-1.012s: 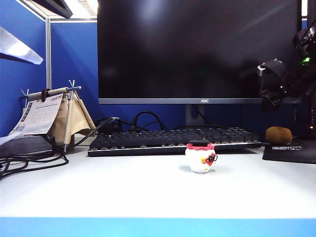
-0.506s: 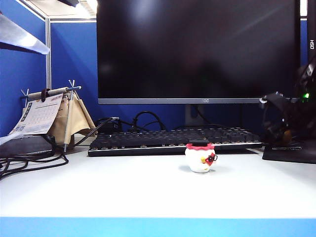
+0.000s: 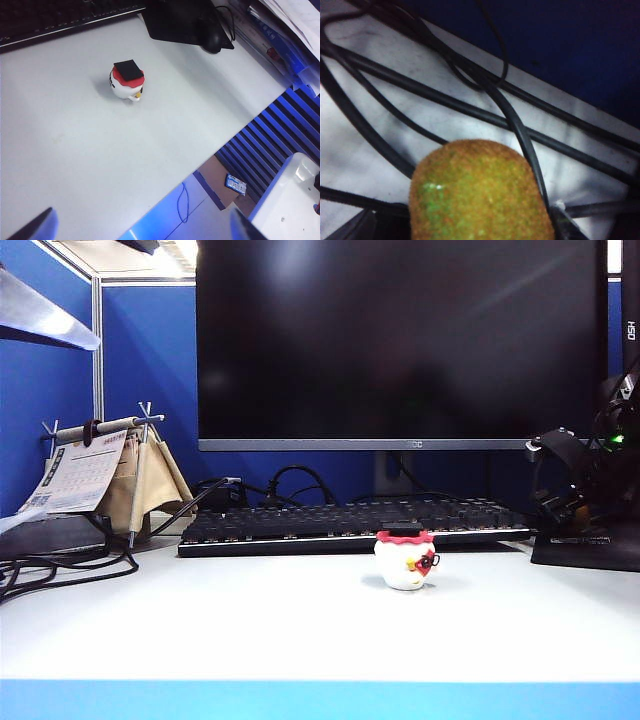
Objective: Place the kiwi on top of the doll with a flat head.
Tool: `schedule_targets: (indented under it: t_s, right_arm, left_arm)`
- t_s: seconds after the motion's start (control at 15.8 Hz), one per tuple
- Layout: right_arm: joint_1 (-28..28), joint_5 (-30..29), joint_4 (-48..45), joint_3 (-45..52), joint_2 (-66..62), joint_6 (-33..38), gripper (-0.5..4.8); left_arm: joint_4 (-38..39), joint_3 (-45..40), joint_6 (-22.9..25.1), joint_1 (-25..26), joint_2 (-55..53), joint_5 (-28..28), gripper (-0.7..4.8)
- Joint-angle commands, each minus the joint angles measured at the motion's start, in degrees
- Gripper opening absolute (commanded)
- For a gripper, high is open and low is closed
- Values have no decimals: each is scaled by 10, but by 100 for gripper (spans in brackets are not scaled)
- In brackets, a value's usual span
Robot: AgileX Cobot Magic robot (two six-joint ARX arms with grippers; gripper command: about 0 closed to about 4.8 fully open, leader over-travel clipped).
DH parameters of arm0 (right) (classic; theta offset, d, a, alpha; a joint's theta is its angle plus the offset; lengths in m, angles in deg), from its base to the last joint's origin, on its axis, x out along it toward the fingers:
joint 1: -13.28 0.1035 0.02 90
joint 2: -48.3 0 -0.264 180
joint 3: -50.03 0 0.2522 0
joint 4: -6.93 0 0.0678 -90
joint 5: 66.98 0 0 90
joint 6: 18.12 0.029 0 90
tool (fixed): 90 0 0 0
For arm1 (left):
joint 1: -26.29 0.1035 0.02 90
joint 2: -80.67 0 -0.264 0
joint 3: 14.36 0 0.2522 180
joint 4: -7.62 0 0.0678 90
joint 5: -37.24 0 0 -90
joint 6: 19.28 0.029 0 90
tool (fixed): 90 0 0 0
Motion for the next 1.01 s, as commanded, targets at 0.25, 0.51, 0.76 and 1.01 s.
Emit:
schedule_targets:
  t_s: [0.25,0.51,0.76,1.01]
  right_arm:
    - [0,4,-4,-3,10,17,270]
    - [3,16,42,-3,42,30,276]
    - [3,3,146,-2,118,75,299]
    - [17,-71,312,1,179,107,305]
  left_arm:
    - [-8,2,0,0,1,2,479]
    - [-8,2,2,0,1,4,479]
    - [-5,2,9,0,1,14,479]
    - [-1,2,17,0,1,-27,479]
